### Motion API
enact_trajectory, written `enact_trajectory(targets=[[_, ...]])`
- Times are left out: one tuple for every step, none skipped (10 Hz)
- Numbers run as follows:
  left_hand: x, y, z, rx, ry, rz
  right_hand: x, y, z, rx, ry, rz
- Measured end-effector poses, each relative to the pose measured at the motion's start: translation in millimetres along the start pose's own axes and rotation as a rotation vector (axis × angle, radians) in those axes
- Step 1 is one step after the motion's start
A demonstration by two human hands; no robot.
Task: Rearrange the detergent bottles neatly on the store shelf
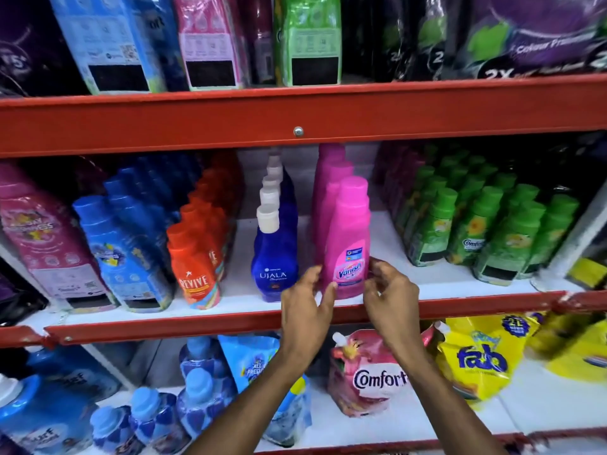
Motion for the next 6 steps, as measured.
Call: enact_trajectory(targets=[[-5.9, -1.0, -0.2, 0.038, -0.033, 0.002, 0.7, -0.3, -1.7, 0.001, -0.054, 0.020], [-8.7, -1.1, -1.5, 0.065, -0.071, -0.008, 4.4, 0.1, -0.3, -0.003, -0.090, 0.045], [-10.1, -0.2, -0.5, 0.068, -0.070, -0.003, 8.0, 0.0, 1.8, -0.011, -0.097, 0.048], [-11.2, 0.0, -0.9, 0.058, -0.061, -0.031, 10.5, -0.9, 3.5, -0.024, -0.098, 0.059], [-6.6, 3.3, -6.4, 0.081, -0.033, -0.022, 15.4, 0.6, -6.3, 0.050, -0.162, 0.102], [22.2, 5.7, -30.5, 0.173, -0.027, 0.123, 6.9, 7.8, -56.2, 0.400, -0.393, 0.034]])
Point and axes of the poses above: each hand's wrist, its own y-axis away from the middle knuckle, its own z-axis out of the palm, x = y × z, the point moved 9 cm from there along -y, towards the middle knuckle, and after that the axes turned 4 degrees about x, right-handed, at the moved point
